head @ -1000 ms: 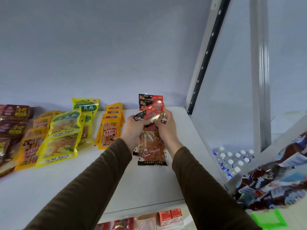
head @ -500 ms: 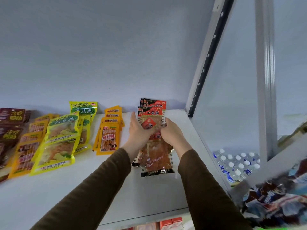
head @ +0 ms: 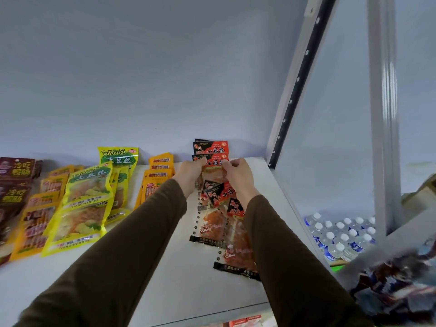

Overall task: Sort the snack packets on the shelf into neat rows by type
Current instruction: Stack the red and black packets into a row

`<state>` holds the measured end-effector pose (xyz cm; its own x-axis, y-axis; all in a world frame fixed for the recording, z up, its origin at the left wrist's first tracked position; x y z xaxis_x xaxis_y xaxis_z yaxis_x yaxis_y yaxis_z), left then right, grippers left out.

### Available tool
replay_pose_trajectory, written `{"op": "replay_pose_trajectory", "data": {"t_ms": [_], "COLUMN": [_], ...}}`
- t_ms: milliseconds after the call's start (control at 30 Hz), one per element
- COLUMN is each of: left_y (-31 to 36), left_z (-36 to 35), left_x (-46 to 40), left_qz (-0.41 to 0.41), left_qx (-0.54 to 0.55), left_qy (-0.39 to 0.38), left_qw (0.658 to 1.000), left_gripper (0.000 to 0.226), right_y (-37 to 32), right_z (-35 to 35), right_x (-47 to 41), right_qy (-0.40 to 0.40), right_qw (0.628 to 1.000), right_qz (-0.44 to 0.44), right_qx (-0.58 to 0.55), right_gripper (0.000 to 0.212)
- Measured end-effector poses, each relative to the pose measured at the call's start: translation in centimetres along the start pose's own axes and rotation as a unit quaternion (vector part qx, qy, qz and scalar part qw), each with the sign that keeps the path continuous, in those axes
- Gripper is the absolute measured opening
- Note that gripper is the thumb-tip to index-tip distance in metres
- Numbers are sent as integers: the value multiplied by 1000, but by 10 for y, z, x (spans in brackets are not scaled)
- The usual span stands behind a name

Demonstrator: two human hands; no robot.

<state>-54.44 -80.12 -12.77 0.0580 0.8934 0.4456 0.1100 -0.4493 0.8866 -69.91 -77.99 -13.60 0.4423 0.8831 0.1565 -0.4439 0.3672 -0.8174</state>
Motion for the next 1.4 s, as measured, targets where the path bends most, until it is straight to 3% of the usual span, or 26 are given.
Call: {"op": "replay_pose_trajectory", "data": {"t_ms": [133,367,533,633,767,900,967,1100,1267,1400], "left_y": [3,3,3,3,-7,-16,-17,-11,-16,-34], "left_z": [1,4,2,3,12,10,3,4,31,33], "left_x": [-11,-13,-14,-8,2,16,25,36,47,74], "left_qz": [-20,-21,-36,-74,-106,-111,-103,-109,-126,-173], "left_qx": [-11,22,37,21,-31,-43,-22,-28,-10,-136], "left_qy": [11,6,-7,14,24,-15,-49,-68,-7,1], "left_qw": [1000,1000,999,997,994,993,993,991,992,976], "left_gripper": [11,29,43,51,63,30,25,34,52,58], "right_y": [-2,-2,2,6,8,16,15,11,20,31], "right_z": [1,2,8,12,22,18,14,21,69,76], "right_x": [-4,-8,-11,-10,-3,4,7,14,40,68], "right_qy": [20,-37,5,16,28,0,-9,-18,90,57], "right_qw": [999,994,999,999,997,997,997,997,993,990], "right_qz": [12,28,9,7,13,20,33,32,32,49], "right_qx": [25,98,54,42,72,75,72,74,63,118], "right_gripper": [30,18,9,14,35,37,36,40,42,39]}}
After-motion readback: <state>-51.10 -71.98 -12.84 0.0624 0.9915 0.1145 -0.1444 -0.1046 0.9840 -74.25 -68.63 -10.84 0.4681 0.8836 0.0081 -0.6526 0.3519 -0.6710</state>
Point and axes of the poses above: each hand's wrist, its own x-axis away from the middle knuckle, its own z-axis out of the back of the hand, y = z × x, the point moved 6 cm from there along -x, towards the middle knuckle, and after that the axes turned 9 degrees about x, right-handed, at the moved point
